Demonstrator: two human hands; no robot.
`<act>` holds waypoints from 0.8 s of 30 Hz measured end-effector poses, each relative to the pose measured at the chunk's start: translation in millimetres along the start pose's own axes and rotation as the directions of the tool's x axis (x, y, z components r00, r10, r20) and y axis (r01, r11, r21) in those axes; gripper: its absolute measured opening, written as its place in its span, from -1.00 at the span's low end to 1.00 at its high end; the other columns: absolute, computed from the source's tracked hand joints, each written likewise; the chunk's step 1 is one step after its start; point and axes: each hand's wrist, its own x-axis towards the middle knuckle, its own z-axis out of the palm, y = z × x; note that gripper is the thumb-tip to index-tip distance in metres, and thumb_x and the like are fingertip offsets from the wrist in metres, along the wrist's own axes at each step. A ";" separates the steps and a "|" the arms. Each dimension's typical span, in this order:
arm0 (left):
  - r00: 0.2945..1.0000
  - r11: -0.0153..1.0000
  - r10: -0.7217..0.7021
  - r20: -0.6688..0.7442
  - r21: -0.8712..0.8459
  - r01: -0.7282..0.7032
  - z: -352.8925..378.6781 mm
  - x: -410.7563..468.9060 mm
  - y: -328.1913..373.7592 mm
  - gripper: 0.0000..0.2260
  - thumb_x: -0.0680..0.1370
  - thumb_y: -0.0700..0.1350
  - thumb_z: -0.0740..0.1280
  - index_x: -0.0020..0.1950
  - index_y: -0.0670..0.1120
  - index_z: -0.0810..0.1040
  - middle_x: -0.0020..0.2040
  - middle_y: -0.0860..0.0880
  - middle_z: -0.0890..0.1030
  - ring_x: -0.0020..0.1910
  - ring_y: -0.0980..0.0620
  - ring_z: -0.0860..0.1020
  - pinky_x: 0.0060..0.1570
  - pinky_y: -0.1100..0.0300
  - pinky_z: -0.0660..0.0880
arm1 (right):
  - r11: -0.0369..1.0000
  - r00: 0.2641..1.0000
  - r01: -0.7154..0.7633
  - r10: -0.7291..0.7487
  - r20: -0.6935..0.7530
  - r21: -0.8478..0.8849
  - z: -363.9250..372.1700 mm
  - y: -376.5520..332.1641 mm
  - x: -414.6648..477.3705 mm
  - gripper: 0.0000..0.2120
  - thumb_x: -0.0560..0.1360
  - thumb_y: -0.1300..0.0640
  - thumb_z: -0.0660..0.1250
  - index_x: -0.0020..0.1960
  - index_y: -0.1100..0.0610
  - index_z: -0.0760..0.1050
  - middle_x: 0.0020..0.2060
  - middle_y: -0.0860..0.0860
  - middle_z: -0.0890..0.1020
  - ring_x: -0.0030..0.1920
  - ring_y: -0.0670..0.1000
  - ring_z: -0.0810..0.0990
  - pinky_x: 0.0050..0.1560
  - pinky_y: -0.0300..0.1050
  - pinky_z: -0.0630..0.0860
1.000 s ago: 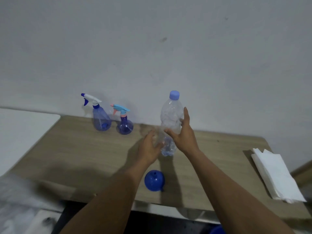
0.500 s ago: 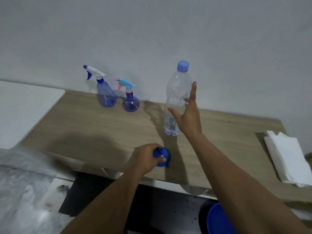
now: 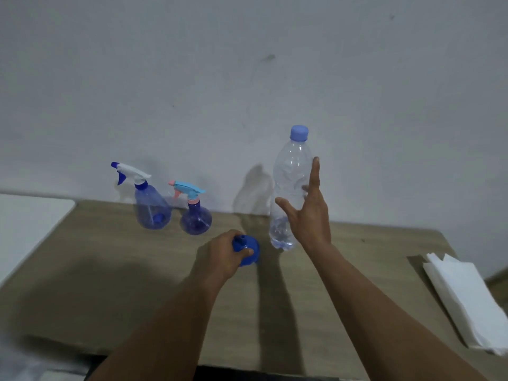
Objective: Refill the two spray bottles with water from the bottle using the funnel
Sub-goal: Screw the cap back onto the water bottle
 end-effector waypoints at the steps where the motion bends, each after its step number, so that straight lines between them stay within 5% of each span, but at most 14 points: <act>1: 1.000 1.000 0.005 0.002 0.014 -0.005 0.2 11.6 -0.2 -0.66 0.40 0.06 0.50 0.13 0.10 0.54 0.03 0.08 0.62 -0.02 0.05 0.58 0.05 0.14 0.52 | 1.000 1.000 -0.005 0.005 -0.006 0.001 2.2 3.3 4.6 -0.02 0.53 0.00 0.46 0.60 -0.24 -0.23 0.11 -0.09 0.43 0.07 -0.14 0.43 -0.03 -0.39 0.32; 3: 1.000 0.999 0.026 0.000 0.037 -0.026 3.6 34.1 -3.9 -0.66 0.36 0.14 0.46 0.09 0.16 0.52 0.00 0.12 0.62 -0.04 0.07 0.59 0.06 0.05 0.56 | 0.999 0.999 -0.027 0.028 -0.025 0.019 7.0 10.8 12.9 -0.02 0.53 -0.02 0.46 0.60 -0.27 -0.23 0.12 -0.09 0.43 0.08 -0.15 0.43 -0.03 -0.46 0.31; 6: 0.998 0.996 0.054 0.013 0.076 -0.054 10.6 58.7 -13.8 -0.67 0.39 0.12 0.45 0.11 0.15 0.52 0.02 0.09 0.62 -0.04 0.05 0.59 0.05 0.04 0.56 | 0.996 0.996 -0.073 0.075 -0.042 0.044 17.5 19.0 19.6 0.00 0.50 -0.02 0.48 0.57 -0.33 -0.23 0.14 -0.06 0.43 0.12 -0.11 0.45 0.12 -0.24 0.34; 14: 0.996 0.990 0.088 0.009 0.109 -0.088 19.1 94.6 -34.6 -0.65 0.48 0.08 0.41 0.23 0.04 0.51 0.10 0.03 0.63 0.04 -0.01 0.59 0.09 0.10 0.53 | 0.992 0.982 -0.121 0.123 -0.140 0.026 42.0 27.2 24.5 0.06 0.46 -0.05 0.52 0.53 -0.40 -0.27 0.44 0.06 0.40 0.40 0.01 0.42 0.31 -0.07 0.40; 24: 0.990 0.993 0.104 0.092 0.051 -0.109 11.1 115.6 -41.5 -0.38 0.46 0.12 0.44 0.46 0.04 0.31 0.34 -0.05 0.49 0.26 -0.10 0.49 0.26 -0.08 0.46 | 0.982 0.960 -0.185 0.172 -0.221 -0.041 53.9 17.7 23.3 0.21 0.40 -0.05 0.57 0.51 -0.36 -0.41 0.58 0.00 0.24 0.47 0.07 0.38 0.23 -0.11 0.41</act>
